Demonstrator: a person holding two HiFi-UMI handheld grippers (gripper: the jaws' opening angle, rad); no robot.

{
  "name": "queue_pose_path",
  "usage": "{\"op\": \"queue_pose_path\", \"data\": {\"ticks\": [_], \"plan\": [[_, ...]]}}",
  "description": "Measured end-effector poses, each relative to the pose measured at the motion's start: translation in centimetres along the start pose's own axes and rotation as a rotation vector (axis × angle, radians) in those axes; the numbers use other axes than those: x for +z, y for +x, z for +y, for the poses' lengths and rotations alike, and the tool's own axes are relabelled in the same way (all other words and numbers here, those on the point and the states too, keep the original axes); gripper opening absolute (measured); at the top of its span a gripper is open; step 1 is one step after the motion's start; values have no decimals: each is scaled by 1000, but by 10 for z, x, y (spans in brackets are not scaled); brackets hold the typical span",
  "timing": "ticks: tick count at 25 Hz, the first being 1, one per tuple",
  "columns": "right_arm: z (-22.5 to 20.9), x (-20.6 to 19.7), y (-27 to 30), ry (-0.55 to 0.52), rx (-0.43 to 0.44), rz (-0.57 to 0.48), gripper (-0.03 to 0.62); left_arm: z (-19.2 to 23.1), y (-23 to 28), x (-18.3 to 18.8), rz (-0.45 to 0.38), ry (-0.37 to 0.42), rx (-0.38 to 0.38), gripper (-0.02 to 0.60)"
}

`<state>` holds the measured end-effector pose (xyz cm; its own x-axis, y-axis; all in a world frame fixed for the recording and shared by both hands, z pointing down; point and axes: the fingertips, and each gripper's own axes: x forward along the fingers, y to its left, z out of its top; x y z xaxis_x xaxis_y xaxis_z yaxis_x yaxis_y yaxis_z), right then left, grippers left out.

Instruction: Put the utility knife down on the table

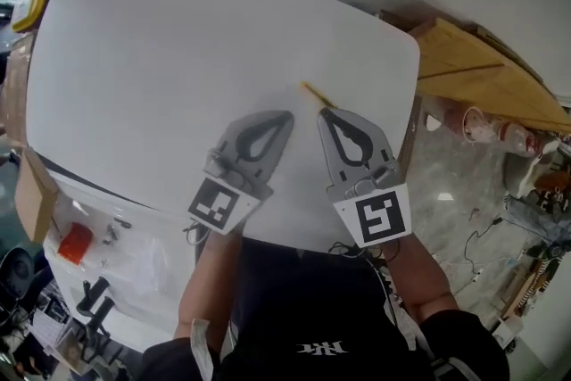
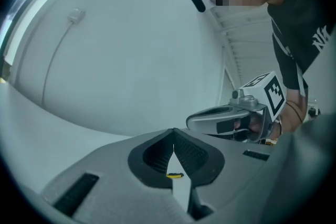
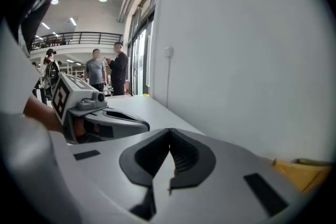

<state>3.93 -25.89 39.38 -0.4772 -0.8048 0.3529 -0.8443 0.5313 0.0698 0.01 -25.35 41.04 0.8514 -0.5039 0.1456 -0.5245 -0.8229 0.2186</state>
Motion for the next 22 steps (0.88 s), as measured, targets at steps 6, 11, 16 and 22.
{"op": "queue_pose_path", "data": {"ticks": [6,11,16,22], "plan": [[15,81,-85,-63,-82,-110,5,-40,-37,99,-108,68,24,6],[32,106,-146,-38,-80,-127,5,-92,-61,138,-63,144,8,5],[55,111,-214,107,-39,-198,5,-169,-94,152,-66,175,17,5],[81,105,-297,145,16,-264,5,-262,-127,150,-27,218,19,5]]}}
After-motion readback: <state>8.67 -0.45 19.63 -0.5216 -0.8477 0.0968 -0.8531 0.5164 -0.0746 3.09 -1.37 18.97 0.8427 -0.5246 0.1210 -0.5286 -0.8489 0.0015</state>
